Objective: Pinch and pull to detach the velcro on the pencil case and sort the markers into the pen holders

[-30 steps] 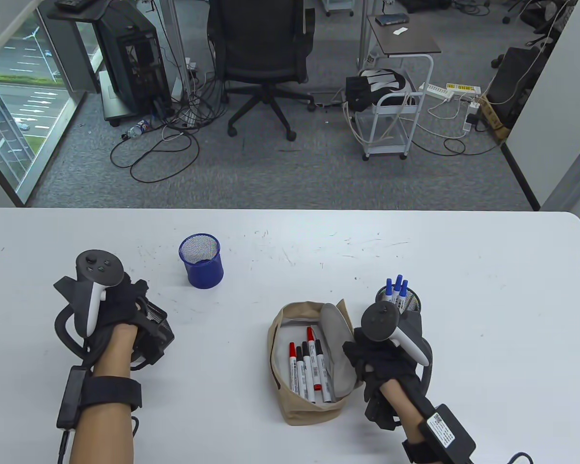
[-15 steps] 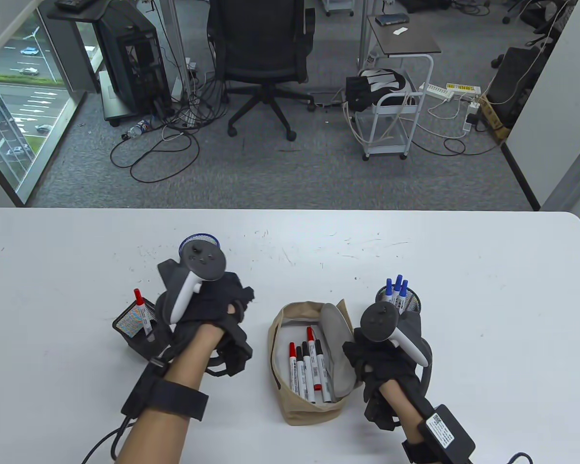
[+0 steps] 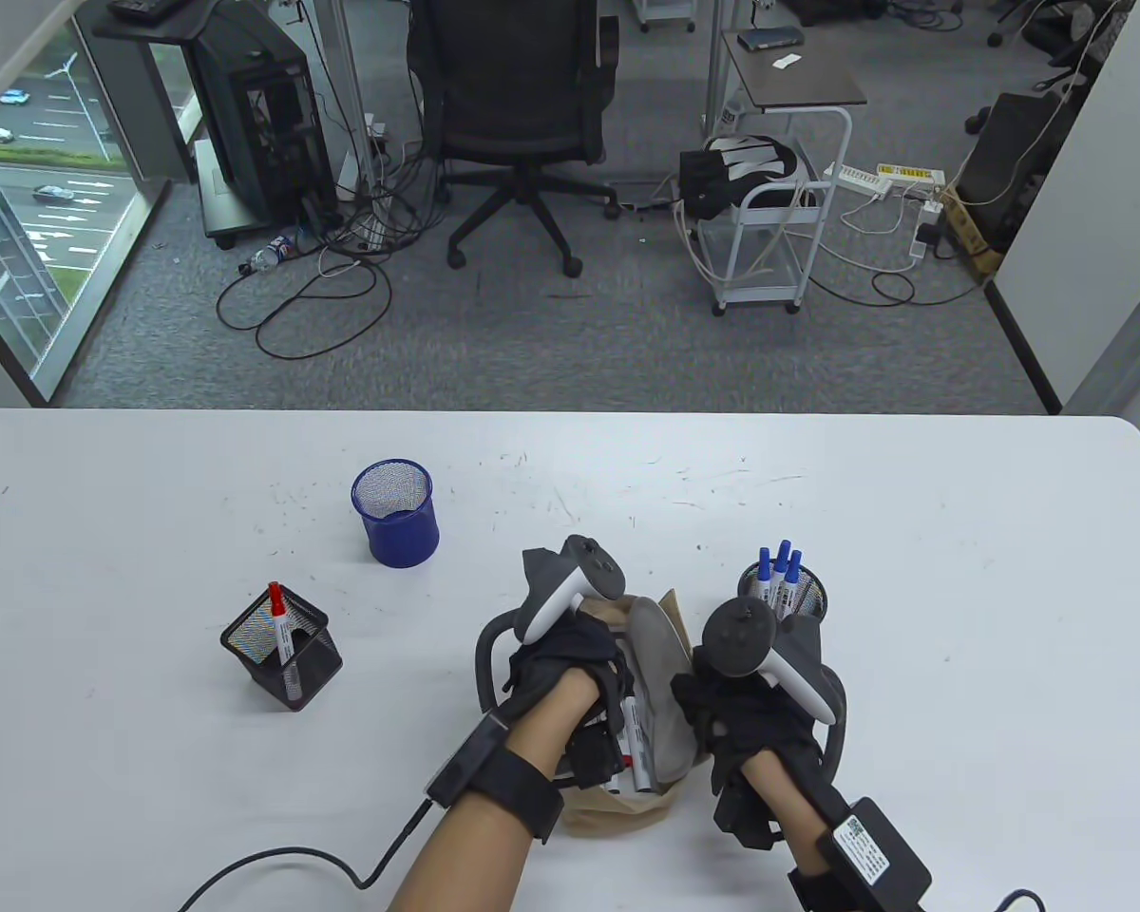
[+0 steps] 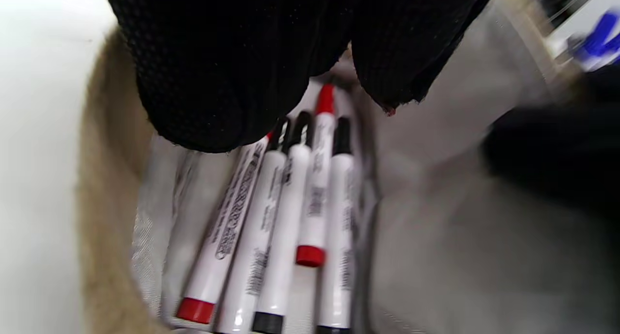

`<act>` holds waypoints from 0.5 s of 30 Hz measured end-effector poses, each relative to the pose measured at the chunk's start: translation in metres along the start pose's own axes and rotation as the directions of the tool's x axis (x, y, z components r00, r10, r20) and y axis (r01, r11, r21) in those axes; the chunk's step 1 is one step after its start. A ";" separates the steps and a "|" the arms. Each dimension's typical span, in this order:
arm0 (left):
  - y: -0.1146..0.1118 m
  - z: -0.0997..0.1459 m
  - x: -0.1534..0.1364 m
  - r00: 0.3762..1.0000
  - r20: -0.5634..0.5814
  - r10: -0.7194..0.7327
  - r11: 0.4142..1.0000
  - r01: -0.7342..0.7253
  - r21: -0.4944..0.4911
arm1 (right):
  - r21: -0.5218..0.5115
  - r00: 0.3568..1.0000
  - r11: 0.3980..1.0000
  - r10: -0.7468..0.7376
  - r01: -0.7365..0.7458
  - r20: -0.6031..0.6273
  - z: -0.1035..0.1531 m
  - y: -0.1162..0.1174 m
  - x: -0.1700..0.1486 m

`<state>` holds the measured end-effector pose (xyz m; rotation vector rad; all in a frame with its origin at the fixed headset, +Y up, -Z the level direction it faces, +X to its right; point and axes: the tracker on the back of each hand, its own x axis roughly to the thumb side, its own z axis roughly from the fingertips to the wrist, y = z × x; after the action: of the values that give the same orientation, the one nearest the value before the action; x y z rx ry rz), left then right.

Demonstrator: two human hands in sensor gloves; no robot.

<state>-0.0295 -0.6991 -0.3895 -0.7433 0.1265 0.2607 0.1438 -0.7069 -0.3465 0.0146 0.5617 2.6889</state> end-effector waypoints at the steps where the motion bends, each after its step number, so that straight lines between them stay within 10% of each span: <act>1: -0.003 -0.005 0.001 0.999 -0.030 -0.036 0.999 0.036 -0.009 | 0.000 1.000 1.000 0.000 0.000 0.001 0.000 0.000 0.000; 15: -0.023 -0.051 0.010 0.951 -0.207 -0.231 0.970 0.241 0.025 | -0.004 1.000 1.000 0.014 -0.014 0.003 0.001 0.002 0.001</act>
<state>-0.0147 -0.7478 -0.4139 -0.7269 0.2352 -0.0477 0.1423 -0.7076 -0.3449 0.0217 0.5567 2.7031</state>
